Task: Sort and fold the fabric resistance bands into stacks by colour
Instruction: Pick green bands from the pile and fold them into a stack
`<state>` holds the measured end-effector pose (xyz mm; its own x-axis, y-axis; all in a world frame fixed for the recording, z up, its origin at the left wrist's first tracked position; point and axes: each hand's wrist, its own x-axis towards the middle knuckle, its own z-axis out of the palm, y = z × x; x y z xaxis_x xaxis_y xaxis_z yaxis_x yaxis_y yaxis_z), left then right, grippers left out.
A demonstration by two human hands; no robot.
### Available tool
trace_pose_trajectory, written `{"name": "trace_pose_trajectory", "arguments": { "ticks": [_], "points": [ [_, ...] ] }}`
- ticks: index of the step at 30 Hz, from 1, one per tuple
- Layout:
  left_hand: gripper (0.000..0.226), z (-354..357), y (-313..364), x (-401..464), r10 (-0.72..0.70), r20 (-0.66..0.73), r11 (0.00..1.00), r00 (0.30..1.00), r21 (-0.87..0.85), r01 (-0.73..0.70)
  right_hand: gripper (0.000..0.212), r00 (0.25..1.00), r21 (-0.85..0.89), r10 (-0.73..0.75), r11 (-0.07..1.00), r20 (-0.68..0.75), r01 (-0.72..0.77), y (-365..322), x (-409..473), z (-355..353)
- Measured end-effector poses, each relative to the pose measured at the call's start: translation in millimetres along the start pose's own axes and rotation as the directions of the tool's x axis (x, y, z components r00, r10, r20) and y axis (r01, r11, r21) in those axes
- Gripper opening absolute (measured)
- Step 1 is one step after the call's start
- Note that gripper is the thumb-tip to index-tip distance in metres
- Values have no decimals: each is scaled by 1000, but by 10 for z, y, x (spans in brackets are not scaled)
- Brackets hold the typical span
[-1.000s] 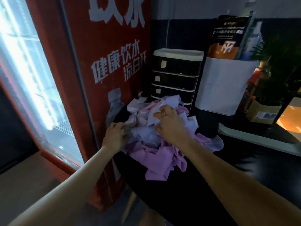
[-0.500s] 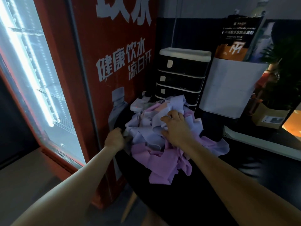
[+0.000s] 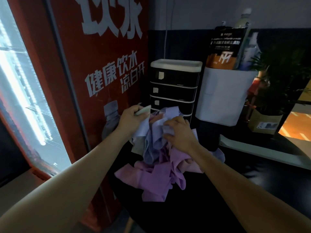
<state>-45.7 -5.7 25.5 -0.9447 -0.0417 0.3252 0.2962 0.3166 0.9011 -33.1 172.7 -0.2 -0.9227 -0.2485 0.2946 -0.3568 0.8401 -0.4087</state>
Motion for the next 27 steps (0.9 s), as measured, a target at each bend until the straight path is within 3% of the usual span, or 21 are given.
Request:
{"name": "trace_pose_trajectory", "arguments": {
  "ticks": [10,15,21,23,27],
  "points": [
    [3,476,577,227,64,57,964,996,-261,-47,30,976,366,45,930,-213,37,29,117,-524],
    [4,589,911,300,134,117,920,984,-383,-79,17,983,648,55,758,-172,71,-29,195,-778],
    [4,627,986,368,184,125,900,975,-421,-116,3,984,836,100,545,-151,72,6,255,-930],
    [6,642,991,409,204,102,924,974,-348,-157,12,984,873,112,482,-142,71,23,270,-982],
    [37,646,1016,409,214,125,955,969,-237,-180,22,950,880,248,471,-191,54,58,316,-1138]
  ]
}}
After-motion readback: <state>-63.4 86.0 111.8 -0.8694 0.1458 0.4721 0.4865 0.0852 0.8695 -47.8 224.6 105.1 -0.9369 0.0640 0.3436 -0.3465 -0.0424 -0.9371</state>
